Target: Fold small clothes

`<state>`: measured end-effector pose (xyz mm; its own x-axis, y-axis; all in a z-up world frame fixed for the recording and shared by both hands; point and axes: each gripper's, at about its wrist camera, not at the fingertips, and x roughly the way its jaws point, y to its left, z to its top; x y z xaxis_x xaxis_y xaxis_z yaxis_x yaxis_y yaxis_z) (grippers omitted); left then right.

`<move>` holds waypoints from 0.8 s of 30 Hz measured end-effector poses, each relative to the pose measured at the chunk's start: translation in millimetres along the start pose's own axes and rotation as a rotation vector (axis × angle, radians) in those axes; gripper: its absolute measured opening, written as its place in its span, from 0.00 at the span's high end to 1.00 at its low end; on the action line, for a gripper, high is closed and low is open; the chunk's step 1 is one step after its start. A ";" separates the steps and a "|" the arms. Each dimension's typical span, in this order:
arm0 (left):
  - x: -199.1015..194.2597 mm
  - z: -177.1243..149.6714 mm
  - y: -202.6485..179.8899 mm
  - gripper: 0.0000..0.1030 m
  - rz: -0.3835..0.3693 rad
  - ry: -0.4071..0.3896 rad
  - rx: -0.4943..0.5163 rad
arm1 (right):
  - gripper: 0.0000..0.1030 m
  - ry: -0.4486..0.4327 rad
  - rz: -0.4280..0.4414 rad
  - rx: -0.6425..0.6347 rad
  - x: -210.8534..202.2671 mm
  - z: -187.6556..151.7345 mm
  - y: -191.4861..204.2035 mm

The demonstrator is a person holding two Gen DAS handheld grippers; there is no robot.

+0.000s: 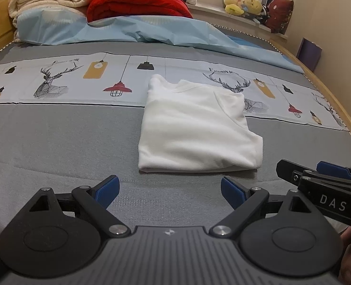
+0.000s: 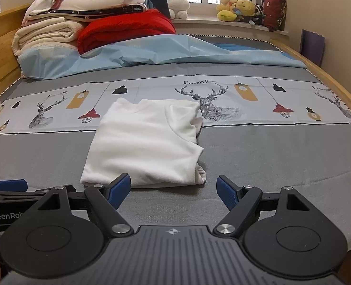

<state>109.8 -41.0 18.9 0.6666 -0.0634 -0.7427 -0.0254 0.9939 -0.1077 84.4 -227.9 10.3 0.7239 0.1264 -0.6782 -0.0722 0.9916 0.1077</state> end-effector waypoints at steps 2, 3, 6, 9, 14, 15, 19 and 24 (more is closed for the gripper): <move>0.0 0.0 0.0 0.08 0.000 0.000 0.000 | 0.22 -0.001 -0.001 -0.002 -0.3 -0.3 -0.1; 0.0 0.0 0.0 0.08 0.000 0.000 0.001 | 0.22 -0.001 -0.002 -0.003 -0.4 -0.3 0.0; -0.1 0.0 -0.3 0.08 0.000 0.000 0.000 | 0.22 -0.003 -0.004 -0.004 -0.8 -0.4 1.3; -0.1 -0.2 -0.1 0.08 -0.001 0.000 -0.002 | 0.22 -0.001 -0.002 -0.001 -0.8 -0.4 1.3; 1.5 -0.6 0.4 0.08 -0.003 0.006 -0.004 | 0.22 0.001 -0.003 -0.001 -1.0 -0.5 2.1; 1.7 -0.6 0.7 0.08 -0.003 0.006 -0.004 | 0.22 0.002 -0.003 -0.001 -0.6 -0.2 1.9; 2.4 -0.2 1.2 0.08 -0.005 0.009 -0.007 | 0.22 0.005 -0.002 0.002 -0.7 0.4 1.1; 2.5 0.0 2.5 0.08 -0.006 0.011 -0.009 | 0.22 0.007 -0.003 0.003 0.1 0.5 1.1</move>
<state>111.3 -38.7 16.8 0.6583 -0.0709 -0.7494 -0.0277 0.9926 -0.1183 84.7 -226.8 10.8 0.7192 0.1242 -0.6836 -0.0682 0.9918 0.1083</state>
